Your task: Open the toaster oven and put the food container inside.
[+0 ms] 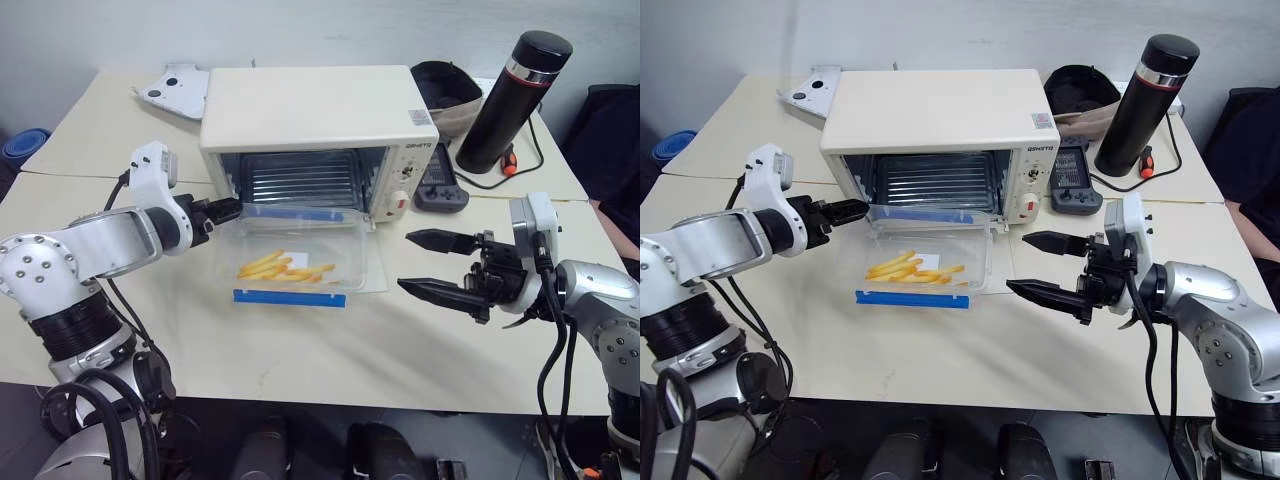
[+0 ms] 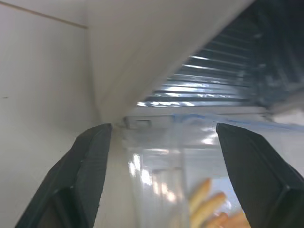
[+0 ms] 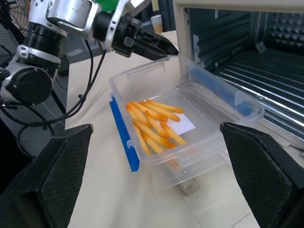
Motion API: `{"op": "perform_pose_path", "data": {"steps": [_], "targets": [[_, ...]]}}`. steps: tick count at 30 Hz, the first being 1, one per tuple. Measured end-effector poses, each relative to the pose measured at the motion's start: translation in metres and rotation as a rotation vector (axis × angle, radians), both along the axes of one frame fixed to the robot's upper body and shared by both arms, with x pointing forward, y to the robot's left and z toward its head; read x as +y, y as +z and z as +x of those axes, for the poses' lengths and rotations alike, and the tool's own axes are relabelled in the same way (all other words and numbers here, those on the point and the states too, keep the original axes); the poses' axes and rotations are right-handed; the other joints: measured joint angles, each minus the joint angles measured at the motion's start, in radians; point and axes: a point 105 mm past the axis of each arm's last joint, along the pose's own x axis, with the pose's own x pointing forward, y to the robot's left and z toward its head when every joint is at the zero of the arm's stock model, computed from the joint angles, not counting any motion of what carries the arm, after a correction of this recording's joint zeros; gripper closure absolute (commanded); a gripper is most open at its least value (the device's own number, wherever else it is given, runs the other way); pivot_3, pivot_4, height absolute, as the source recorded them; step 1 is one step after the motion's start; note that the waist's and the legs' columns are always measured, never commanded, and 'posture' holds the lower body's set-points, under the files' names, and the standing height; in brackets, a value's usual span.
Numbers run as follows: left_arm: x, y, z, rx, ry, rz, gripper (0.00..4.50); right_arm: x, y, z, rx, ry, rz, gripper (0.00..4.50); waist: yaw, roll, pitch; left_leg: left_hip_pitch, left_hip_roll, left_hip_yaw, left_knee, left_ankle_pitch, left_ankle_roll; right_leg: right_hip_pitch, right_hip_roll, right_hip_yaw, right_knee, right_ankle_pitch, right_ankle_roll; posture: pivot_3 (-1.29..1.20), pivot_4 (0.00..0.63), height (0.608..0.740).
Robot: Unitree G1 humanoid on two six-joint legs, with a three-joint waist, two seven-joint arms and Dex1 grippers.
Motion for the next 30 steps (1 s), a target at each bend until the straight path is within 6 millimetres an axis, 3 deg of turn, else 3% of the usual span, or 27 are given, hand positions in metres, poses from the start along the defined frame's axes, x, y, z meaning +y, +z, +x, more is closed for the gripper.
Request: {"op": "perform_pose_path", "data": {"steps": [2, 5, 7, 9, 12, 14, 18, 20, 24, 30], "targets": [[0.008, 0.005, -0.011, -0.028, -0.043, -0.011, 0.92, -0.001, -0.001, 0.0, 0.004, -0.005, -0.008, 0.0, -0.004, 0.0, 0.0, 0.0, 0.0, 0.0, 0.0, 0.001, -0.001, 0.0, 0.001, 0.0, 0.0, 0.0, 0.0, 0.0, 0.15, 0.74], [0.037, 0.02, -0.026, -0.097, -0.025, -0.038, 0.92, -0.003, -0.001, 0.0, 0.004, -0.01, -0.021, 0.0, -0.006, 0.0, 0.0, 0.001, 0.0, 0.0, -0.001, 0.001, -0.002, 0.0, 0.001, 0.0, 0.0, 0.0, -0.001, 0.0, 0.15, 0.74], [0.053, 0.029, -0.036, -0.158, -0.024, -0.078, 1.3, -0.002, 0.0, 0.0, 0.007, 0.0, -0.029, 0.38, -0.007, 0.0, 0.0, 0.001, 0.0, 0.0, -0.001, 0.001, -0.002, 0.0, 0.001, 0.001, 0.0, -0.001, -0.001, 0.0, 0.15, 0.74], [0.056, 0.038, -0.05, -0.232, -0.105, -0.117, 1.77, -0.001, -0.002, -0.003, 0.029, 0.024, -0.032, 0.89, -0.007, 0.0, 0.0, 0.001, 0.0, 0.0, -0.001, 0.001, -0.002, 0.0, 0.001, 0.0, -0.003, -0.001, -0.001, 0.0, 0.15, 0.74], [0.038, 0.027, -0.082, -0.22, -0.327, -0.024, 2.62, 0.0, -0.009, -0.01, 0.077, 0.069, -0.061, 1.82, -0.005, 0.0, 0.0, 0.001, 0.0, 0.001, -0.004, 0.001, -0.002, 0.0, 0.0, 0.0, -0.008, -0.001, -0.001, 0.0, 0.15, 0.74], [0.027, -0.004, -0.095, -0.124, -0.464, 0.138, 3.23, 0.006, -0.025, -0.016, 0.112, 0.109, -0.117, 2.51, 0.0, 0.002, 0.0, 0.002, 0.0, 0.001, -0.005, 0.001, -0.003, 0.0, 0.0, 0.001, -0.009, -0.001, -0.002, 0.0, 0.15, 0.74], [0.016, -0.037, -0.096, -0.104, -0.607, 0.246, 4.4, 0.02, -0.052, -0.022, 0.151, 0.156, -0.186, 3.89, 0.002, 0.005, 0.001, 0.001, 0.001, 0.002, -0.006, -0.002, -0.007, -0.001, 0.0, 0.001, -0.008, -0.001, -0.003, 0.0, 0.15, 0.74], [0.009, -0.046, -0.092, -0.134, -0.66, 0.312, 4.5, 0.027, -0.059, -0.019, 0.13, 0.148, -0.207, 4.46, 0.002, 0.005, 0.001, 0.001, 0.001, 0.001, -0.006, -0.002, -0.007, -0.001, -0.001, 0.002, -0.008, -0.001, -0.003, 0.0, 0.15, 0.74], [-0.007, -0.062, -0.08, -0.183, -0.693, 0.389, 4.5, 0.039, -0.075, -0.012, 0.108, 0.119, -0.257, 4.46, 0.002, 0.005, 0.002, 0.0, 0.001, 0.001, -0.006, -0.001, -0.002, -0.001, -0.001, 0.001, -0.008, -0.001, -0.003, 0.0, 0.15, 0.74], [-0.011, -0.077, -0.056, -0.245, -0.529, 0.396, 4.5, 0.058, -0.084, 0.014, 0.054, 0.008, -0.213, 4.46, -0.009, 0.005, 0.002, 0.0, 0.001, 0.001, -0.003, 0.0, 0.0, -0.001, -0.001, 0.0, -0.006, -0.001, -0.003, 0.0, 0.15, 0.74]]}}
